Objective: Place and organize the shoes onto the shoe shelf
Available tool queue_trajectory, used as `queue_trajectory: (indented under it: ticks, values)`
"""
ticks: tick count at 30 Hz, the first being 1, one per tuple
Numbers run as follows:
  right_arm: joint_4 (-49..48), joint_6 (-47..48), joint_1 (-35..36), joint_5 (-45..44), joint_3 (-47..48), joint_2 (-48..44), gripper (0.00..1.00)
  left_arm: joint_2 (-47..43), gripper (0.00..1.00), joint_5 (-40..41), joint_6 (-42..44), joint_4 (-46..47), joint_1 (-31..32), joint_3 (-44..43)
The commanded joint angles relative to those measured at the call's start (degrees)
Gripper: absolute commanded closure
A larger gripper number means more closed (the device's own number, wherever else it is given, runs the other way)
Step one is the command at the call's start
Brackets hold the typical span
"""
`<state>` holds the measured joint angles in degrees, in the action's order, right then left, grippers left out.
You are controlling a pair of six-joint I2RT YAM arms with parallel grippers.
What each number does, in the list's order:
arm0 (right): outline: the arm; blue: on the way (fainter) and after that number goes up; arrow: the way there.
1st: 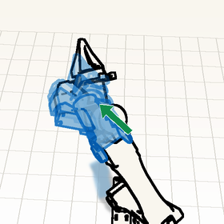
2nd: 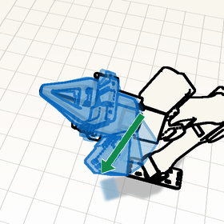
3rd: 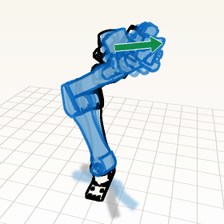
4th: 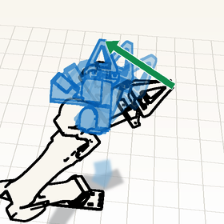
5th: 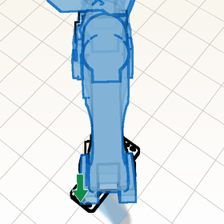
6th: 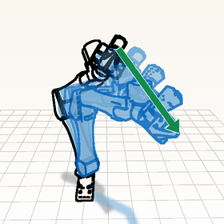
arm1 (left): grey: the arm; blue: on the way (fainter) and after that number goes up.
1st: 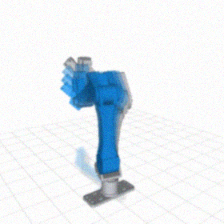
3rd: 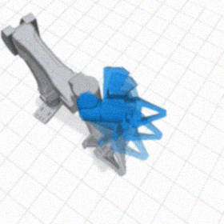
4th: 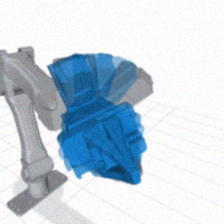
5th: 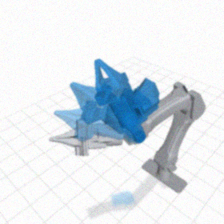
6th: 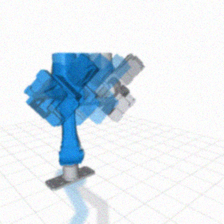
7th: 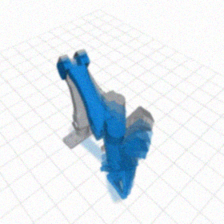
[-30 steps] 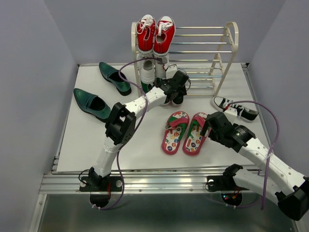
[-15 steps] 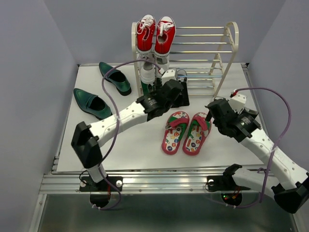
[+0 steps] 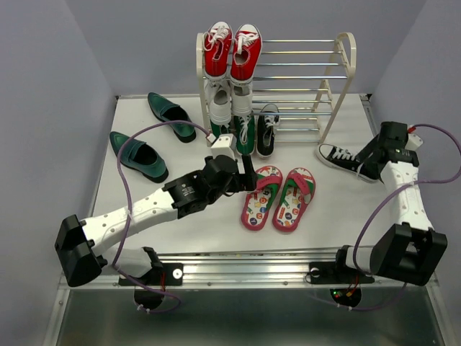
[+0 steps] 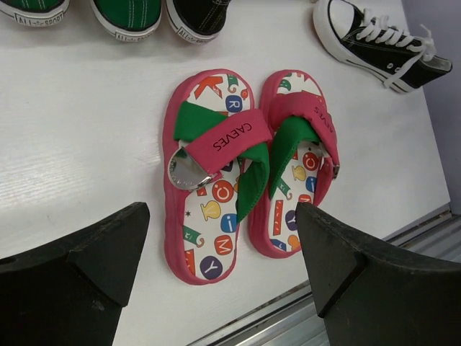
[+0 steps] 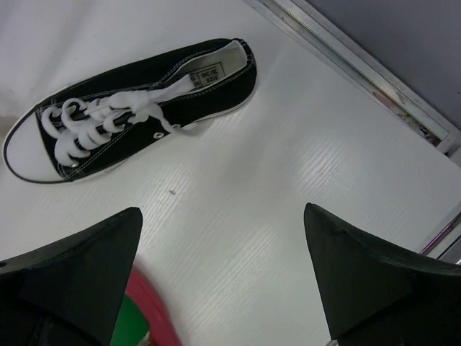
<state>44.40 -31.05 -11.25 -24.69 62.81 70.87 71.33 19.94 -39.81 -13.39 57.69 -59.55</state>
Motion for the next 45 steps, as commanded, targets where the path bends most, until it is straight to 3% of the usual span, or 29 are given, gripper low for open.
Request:
queue_trajectory:
  ticks: [1, 8, 19, 27, 31, 38, 42, 43, 45]
  values:
    - [-6.6, 3.2, -8.0, 11.0, -0.1, 3.5, 0.00, -2.8, 0.05, -0.3, 4.5, 6.6, 0.1, 2.7]
    - [-8.6, 4.6, -16.0, 13.5, 2.9, 12.7, 0.00, -1.5, 0.01, 0.1, 8.1, 9.5, 0.1, 4.3]
    - [-11.9, 7.6, -18.6, 13.3, 10.3, 20.9, 0.00, 2.6, 0.01, -4.2, 10.8, 14.0, -2.8, 4.7]
    - [-15.3, 10.0, -18.6, 15.9, 10.5, 25.0, 0.01, 4.6, 0.01, -6.8, 11.9, 15.8, -5.8, 5.2]
    - [-17.5, 10.1, -18.6, 16.3, 9.4, 26.9, 0.06, 5.6, 0.01, -8.2, 11.8, 15.9, -7.5, 5.2]
    - [-24.4, 9.9, -18.6, 20.4, 5.7, 29.1, 0.30, 7.0, 0.01, -8.8, 10.6, 16.0, -8.6, 4.6]
    - [-24.6, 9.2, -18.6, 20.2, 3.9, 29.5, 0.32, 7.4, 0.01, -9.2, 11.1, 15.9, -9.1, 4.7]
    - [-24.7, 9.0, -18.6, 19.2, 3.4, 29.2, 0.35, 7.4, 0.01, -9.3, 11.1, 15.6, -9.2, 4.6]
    - [-24.8, 8.1, -18.6, 17.5, 2.0, 28.3, 0.51, 7.3, 0.01, -9.2, 10.7, 15.3, -9.4, 4.5]
